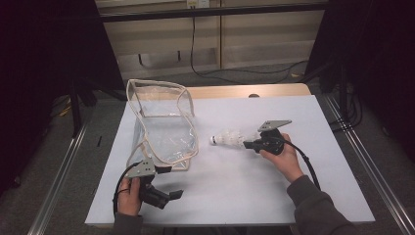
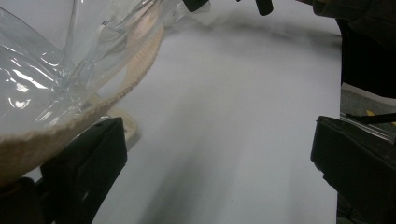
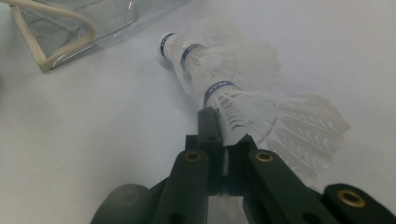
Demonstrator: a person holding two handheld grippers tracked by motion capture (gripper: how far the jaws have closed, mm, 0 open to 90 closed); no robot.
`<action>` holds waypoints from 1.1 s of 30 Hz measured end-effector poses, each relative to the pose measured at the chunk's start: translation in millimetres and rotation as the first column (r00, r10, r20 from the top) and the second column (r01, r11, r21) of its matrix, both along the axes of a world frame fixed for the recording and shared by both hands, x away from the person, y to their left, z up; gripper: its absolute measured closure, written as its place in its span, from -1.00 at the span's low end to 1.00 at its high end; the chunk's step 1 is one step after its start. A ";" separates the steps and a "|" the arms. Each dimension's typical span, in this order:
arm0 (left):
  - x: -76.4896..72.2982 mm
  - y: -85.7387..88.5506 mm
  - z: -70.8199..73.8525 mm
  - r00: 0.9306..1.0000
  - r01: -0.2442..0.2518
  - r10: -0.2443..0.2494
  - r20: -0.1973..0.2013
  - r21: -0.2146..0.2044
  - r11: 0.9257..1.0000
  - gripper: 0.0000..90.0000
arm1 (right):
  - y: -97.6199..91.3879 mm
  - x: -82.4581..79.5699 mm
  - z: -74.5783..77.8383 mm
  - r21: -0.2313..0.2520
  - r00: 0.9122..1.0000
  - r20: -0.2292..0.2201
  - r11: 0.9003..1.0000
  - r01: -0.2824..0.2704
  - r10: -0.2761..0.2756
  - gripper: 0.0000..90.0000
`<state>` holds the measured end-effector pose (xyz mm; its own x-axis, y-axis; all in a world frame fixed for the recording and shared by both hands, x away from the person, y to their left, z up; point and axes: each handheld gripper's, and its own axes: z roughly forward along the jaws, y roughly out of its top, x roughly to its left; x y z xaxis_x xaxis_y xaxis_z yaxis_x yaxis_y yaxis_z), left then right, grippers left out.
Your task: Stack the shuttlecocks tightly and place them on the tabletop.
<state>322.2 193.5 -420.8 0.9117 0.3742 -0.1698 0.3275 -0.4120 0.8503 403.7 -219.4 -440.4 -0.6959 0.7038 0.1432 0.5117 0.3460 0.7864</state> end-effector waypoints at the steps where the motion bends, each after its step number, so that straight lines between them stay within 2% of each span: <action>1: 0.0 0.0 0.0 1.000 0.000 0.000 0.000 0.000 1.000 -0.92 | 0.5 -0.3 0.2 -0.003 1.000 0.003 1.000 0.000 0.000 0.97; 7: 0.1 -0.2 0.0 1.000 0.000 0.000 0.001 -0.001 1.000 -0.92 | 4.3 -1.8 0.7 -0.010 1.000 0.005 1.000 -0.021 0.021 0.97; 13: 0.3 -0.4 0.0 1.000 0.002 -0.002 0.001 0.002 1.000 -0.92 | 8.2 -3.2 0.6 0.003 0.999 0.001 0.999 -0.047 0.047 0.97; 17: 0.4 -0.3 0.0 1.000 0.003 -0.003 0.002 0.003 1.000 -0.92 | 9.9 -2.3 -0.3 0.013 0.999 0.000 0.999 -0.047 0.047 0.97; 33: 0.7 0.6 0.3 1.000 0.003 -0.003 0.002 0.002 1.000 -0.92 | 21.1 6.5 -5.5 0.000 0.999 0.013 0.999 -0.039 0.039 0.97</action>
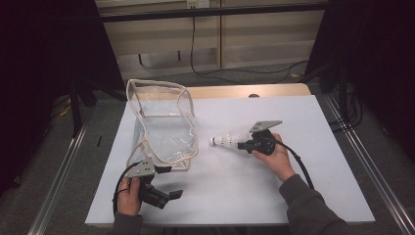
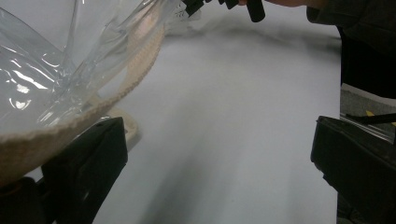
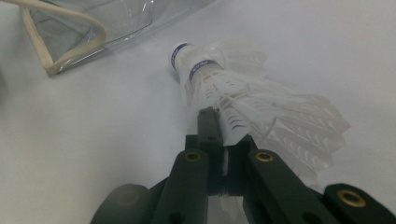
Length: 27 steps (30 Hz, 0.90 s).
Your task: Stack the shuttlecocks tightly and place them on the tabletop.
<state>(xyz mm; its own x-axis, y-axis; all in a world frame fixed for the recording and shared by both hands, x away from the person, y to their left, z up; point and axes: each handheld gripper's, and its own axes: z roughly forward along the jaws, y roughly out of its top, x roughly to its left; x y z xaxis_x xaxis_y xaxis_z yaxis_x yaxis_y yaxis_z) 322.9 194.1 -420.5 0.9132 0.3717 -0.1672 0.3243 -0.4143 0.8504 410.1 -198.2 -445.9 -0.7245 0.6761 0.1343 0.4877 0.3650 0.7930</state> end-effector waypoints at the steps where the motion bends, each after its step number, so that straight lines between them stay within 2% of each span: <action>1: 0.1 0.0 0.0 1.000 0.001 -0.001 0.001 0.002 1.000 -0.92 | -0.2 0.2 0.2 -0.001 1.000 0.001 1.000 0.001 -0.001 0.97; 27: 0.2 -0.7 -0.3 1.000 0.000 0.000 -0.002 0.001 1.000 -0.92 | 6.7 4.8 1.3 0.030 1.000 0.027 1.000 0.001 -0.001 0.96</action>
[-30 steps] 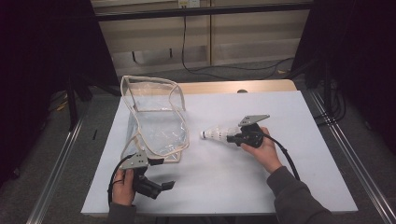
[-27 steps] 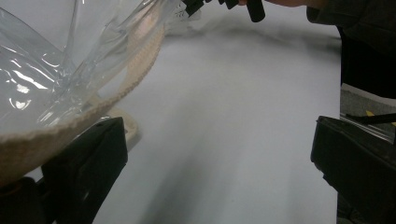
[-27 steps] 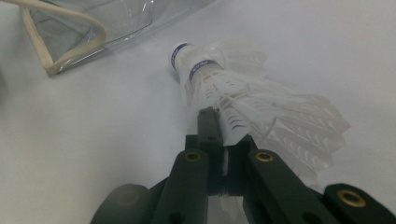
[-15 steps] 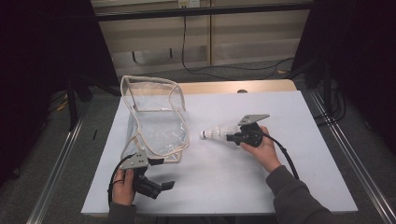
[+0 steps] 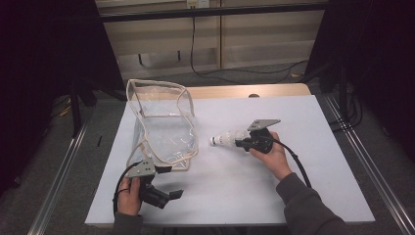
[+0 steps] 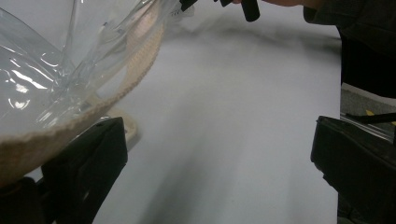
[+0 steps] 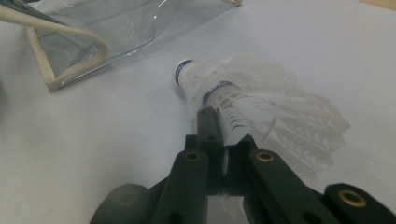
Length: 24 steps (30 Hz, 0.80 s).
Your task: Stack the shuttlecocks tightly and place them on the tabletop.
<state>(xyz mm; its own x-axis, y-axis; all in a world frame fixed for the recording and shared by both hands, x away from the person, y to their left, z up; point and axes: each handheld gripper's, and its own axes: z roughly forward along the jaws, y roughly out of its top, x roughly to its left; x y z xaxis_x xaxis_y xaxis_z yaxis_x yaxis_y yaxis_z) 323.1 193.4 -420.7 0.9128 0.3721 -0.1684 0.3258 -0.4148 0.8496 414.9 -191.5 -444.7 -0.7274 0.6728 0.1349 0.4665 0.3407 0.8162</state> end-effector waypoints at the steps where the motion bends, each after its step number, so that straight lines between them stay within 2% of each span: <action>1: 0.0 -0.1 0.0 1.000 0.000 0.000 0.000 0.000 1.000 -0.92 | 0.3 0.1 -0.2 0.002 1.000 0.000 1.000 -0.001 0.001 0.97; 7: -0.1 -0.2 -0.1 1.000 0.000 0.000 -0.001 0.000 1.000 -0.92 | 1.6 0.7 -1.8 0.015 1.000 -0.002 1.000 0.000 0.000 0.96; 16: -0.1 -0.1 -0.1 1.000 0.000 0.000 -0.002 0.000 1.000 -0.92 | 2.5 1.2 -5.4 -0.007 1.000 -0.007 1.000 0.008 -0.008 0.94; 24: 0.0 -0.2 -0.2 1.000 0.002 -0.002 -0.001 0.005 1.000 -0.92 | -0.4 1.8 -5.5 -0.004 1.000 -0.019 1.000 0.018 -0.018 0.85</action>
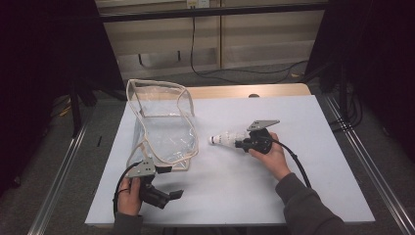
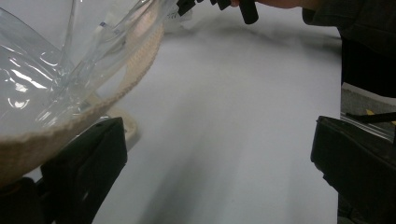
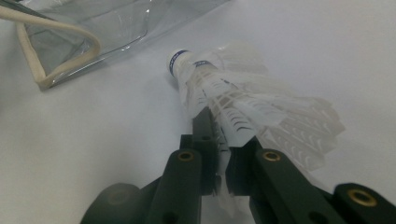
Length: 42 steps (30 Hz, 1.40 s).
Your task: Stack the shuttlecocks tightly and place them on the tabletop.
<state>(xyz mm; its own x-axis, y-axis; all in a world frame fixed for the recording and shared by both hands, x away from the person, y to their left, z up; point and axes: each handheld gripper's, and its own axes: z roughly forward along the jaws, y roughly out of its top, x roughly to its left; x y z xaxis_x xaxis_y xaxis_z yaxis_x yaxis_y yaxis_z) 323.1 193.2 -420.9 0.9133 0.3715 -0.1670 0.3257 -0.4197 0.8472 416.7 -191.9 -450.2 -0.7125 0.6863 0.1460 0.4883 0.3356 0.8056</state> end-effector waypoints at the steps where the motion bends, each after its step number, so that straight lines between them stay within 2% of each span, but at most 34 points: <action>1: -0.1 -0.1 0.0 1.000 -0.001 0.001 -0.001 -0.002 1.000 -0.92 | -0.3 -0.1 0.2 0.001 1.000 -0.001 1.000 -0.003 0.003 0.83; 7: 0.1 -0.1 -0.1 1.000 0.000 0.000 0.000 0.000 1.000 -0.92 | -1.4 -1.2 -0.1 0.002 1.000 -0.008 1.000 -0.001 0.001 0.75; 11: 0.1 -0.2 -0.2 1.000 0.000 0.000 0.000 -0.002 1.000 -0.92 | -2.8 -1.7 0.7 0.001 1.000 -0.008 1.000 0.008 -0.008 0.62; 22: 0.0 -0.7 -0.4 1.000 -0.003 0.003 0.001 -0.004 1.000 -0.92 | -13.1 -6.0 3.7 0.009 1.000 -0.003 1.000 0.027 -0.027 0.56; 28: -0.2 -1.2 -0.6 1.000 -0.005 0.005 -0.001 -0.007 1.000 -0.92 | -15.4 -9.1 5.0 0.015 1.000 -0.001 0.999 0.030 -0.030 0.44; 35: -0.2 -1.0 -0.5 1.000 -0.003 0.003 0.000 -0.005 1.000 -0.92 | -16.0 -10.5 5.5 0.016 0.999 -0.009 0.999 0.045 -0.045 0.16; 38: -0.2 -1.1 -0.5 1.000 -0.004 0.004 0.000 -0.004 1.000 -0.92 | -17.6 -10.4 6.5 0.020 0.998 -0.013 0.998 0.062 -0.062 -0.07; 42: -0.3 -1.2 -0.5 1.000 -0.004 0.004 0.000 -0.005 1.000 -0.92 | -19.6 -10.4 5.3 0.029 0.997 -0.030 0.997 0.072 -0.071 -0.19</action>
<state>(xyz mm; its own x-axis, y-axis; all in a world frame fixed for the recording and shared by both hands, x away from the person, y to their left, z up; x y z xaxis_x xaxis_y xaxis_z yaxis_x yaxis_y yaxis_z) 322.7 192.0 -421.4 0.9120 0.3740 -0.1686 0.3270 -0.4145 0.8492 406.3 -211.5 -444.8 -0.6569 0.7304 0.1871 0.5335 0.2750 0.7998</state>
